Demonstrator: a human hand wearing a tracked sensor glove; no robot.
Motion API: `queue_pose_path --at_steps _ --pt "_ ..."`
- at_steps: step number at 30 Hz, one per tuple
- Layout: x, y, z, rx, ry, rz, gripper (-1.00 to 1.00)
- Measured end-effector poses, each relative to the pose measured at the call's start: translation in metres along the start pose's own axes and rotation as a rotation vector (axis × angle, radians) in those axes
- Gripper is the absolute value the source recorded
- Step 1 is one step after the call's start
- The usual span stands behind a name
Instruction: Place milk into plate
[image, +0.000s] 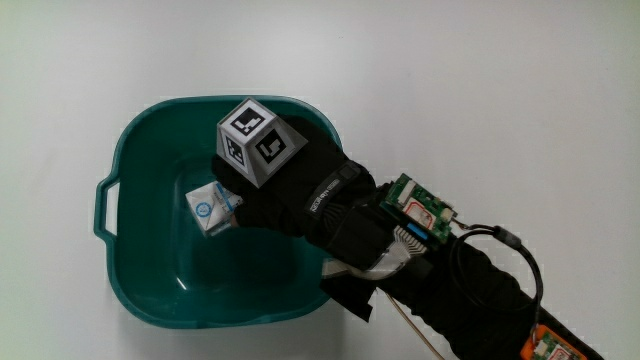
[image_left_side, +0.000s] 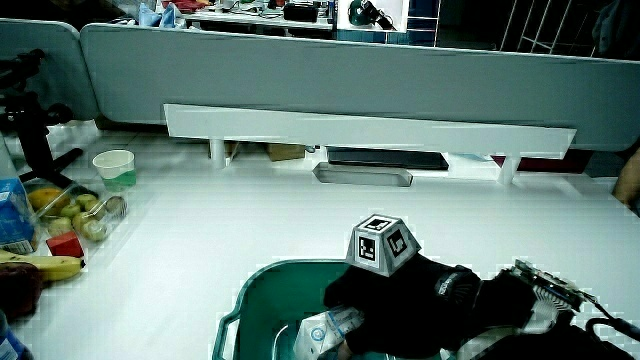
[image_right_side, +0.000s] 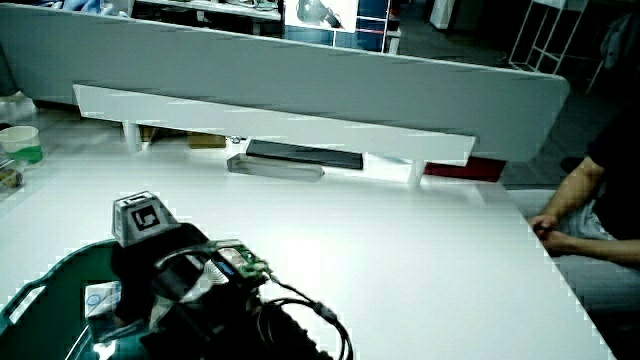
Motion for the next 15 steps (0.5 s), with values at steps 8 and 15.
queue_pose_path --at_steps 8,15 --pt "-0.002 0.016 -0.022 -0.066 -0.008 -0.010 0.00" --pt "-0.001 0.022 -0.031 -0.081 -0.001 -0.018 0.00"
